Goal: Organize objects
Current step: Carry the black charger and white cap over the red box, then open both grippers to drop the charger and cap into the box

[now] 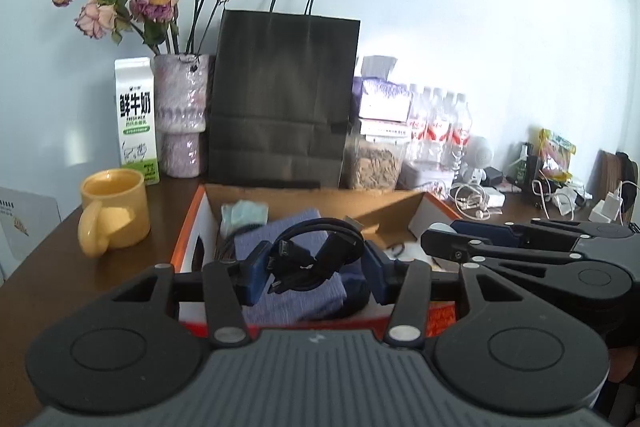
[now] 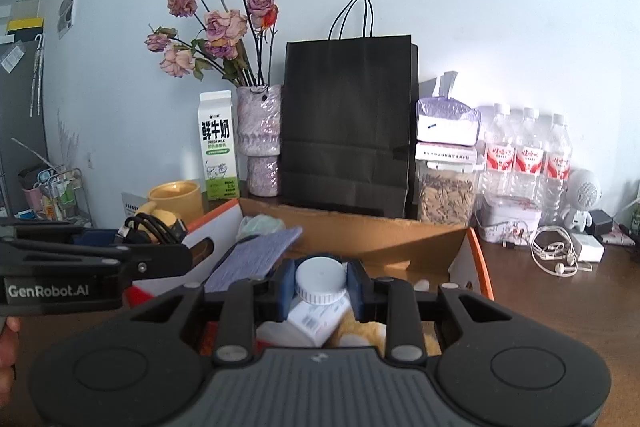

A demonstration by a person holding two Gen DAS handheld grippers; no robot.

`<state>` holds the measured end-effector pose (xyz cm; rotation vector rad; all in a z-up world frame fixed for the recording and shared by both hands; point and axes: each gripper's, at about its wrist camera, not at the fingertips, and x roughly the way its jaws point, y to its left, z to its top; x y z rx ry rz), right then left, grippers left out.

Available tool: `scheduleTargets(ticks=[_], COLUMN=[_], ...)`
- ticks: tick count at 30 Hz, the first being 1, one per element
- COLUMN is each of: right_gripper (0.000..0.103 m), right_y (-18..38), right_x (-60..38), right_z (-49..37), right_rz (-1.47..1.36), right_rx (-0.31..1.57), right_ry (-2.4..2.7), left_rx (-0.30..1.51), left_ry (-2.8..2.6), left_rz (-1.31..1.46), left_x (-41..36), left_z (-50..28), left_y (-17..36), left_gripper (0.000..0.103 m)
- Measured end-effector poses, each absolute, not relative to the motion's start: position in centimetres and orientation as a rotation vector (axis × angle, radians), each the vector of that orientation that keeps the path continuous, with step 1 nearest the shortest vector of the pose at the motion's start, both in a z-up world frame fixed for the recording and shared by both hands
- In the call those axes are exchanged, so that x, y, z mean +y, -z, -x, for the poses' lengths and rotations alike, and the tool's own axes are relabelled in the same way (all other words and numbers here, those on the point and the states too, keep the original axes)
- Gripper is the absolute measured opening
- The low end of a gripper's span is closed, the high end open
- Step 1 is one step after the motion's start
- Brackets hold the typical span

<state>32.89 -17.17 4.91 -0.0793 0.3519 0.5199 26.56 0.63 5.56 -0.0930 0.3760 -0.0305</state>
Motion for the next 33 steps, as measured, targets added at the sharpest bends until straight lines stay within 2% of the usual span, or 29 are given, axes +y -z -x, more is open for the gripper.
scheduleTargets(ticks=[9, 26, 27, 29, 30, 31, 32, 33], right_gripper=[0.027, 0.027, 0.027, 0.028, 0.031, 0.046, 0.073, 0.088], right_y=[-5.3, -2.0, -1.9, -1.8, -1.8, -1.7, -1.6, -1.6], right_x=[-16.0, -15.5, -15.5, -15.6, -15.6, -15.6, -15.6, -15.6], right_z=[-37.2, -42.6, -42.6, -42.6, -42.6, -42.6, -42.6, -42.6], right_rz=[0.062, 0.057, 0.058, 0.062, 0.063, 0.06, 0.057, 0.057], right_rx=[0.336, 0.426, 0.428, 0.434, 0.439, 0.442, 0.445, 0.449], right_ry=[-0.506, -0.482, -0.481, -0.479, -0.474, -0.466, -0.455, -0.441], left_rx=[0.363, 0.423, 0.424, 0.427, 0.425, 0.416, 0.398, 0.384], left_ry=[0.03, -0.009, -0.006, -0.005, -0.012, -0.023, -0.035, -0.045], left_rz=[0.123, 0.137, 0.135, 0.132, 0.131, 0.129, 0.123, 0.114], left_x=[1.2, 3.2, 3.2, 3.1, 3.1, 3.1, 3.0, 2.9], left_z=[-30.9, -36.4, -36.4, -36.4, -36.3, -36.2, -36.0, -35.9], left_y=[-5.5, -3.1, -3.1, -3.1, -3.1, -3.2, -3.3, -3.5], left_gripper=[0.049, 0.049, 0.05, 0.062, 0.084, 0.102, 0.103, 0.103])
